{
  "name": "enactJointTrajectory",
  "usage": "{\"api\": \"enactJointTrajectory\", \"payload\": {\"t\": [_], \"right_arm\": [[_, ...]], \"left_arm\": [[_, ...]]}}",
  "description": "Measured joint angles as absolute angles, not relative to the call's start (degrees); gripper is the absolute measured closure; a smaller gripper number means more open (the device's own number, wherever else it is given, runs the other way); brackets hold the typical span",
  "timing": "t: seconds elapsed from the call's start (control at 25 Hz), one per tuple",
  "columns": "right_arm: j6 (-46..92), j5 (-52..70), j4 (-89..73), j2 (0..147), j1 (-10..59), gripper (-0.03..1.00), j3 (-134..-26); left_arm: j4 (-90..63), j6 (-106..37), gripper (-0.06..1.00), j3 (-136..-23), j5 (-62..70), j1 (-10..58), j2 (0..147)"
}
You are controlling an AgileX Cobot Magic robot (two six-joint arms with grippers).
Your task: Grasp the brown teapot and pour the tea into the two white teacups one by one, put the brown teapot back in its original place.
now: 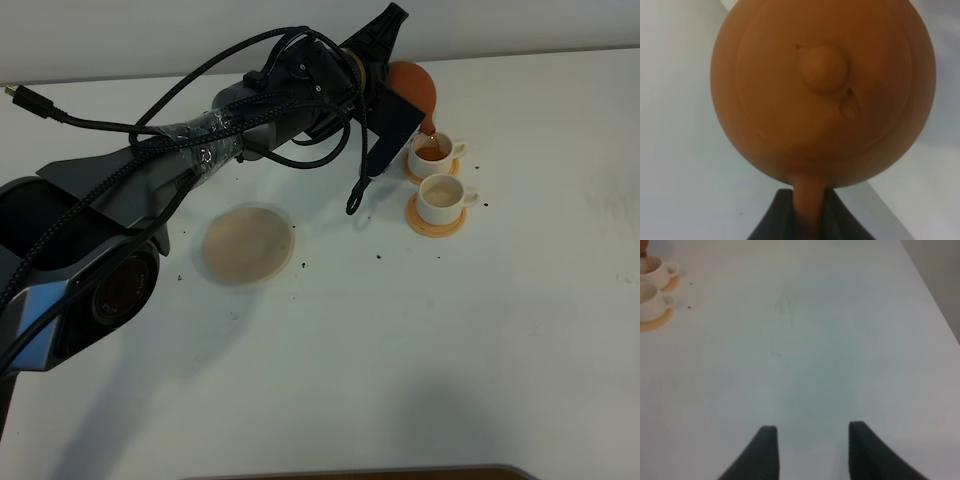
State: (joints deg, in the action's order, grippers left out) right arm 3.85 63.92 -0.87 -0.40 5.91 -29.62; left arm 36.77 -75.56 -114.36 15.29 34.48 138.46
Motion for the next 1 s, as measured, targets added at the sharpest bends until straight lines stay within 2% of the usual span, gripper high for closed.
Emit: {"api": "enactJointTrajectory", "payload": {"t": [1.0], "right_arm": [[3.85, 63.92, -0.87, -0.4, 5.91, 0.6, -29.62]], "left_arm": [[36.77, -85.8, 0.8, -114.36, 12.74, 34.48, 138.46]]}}
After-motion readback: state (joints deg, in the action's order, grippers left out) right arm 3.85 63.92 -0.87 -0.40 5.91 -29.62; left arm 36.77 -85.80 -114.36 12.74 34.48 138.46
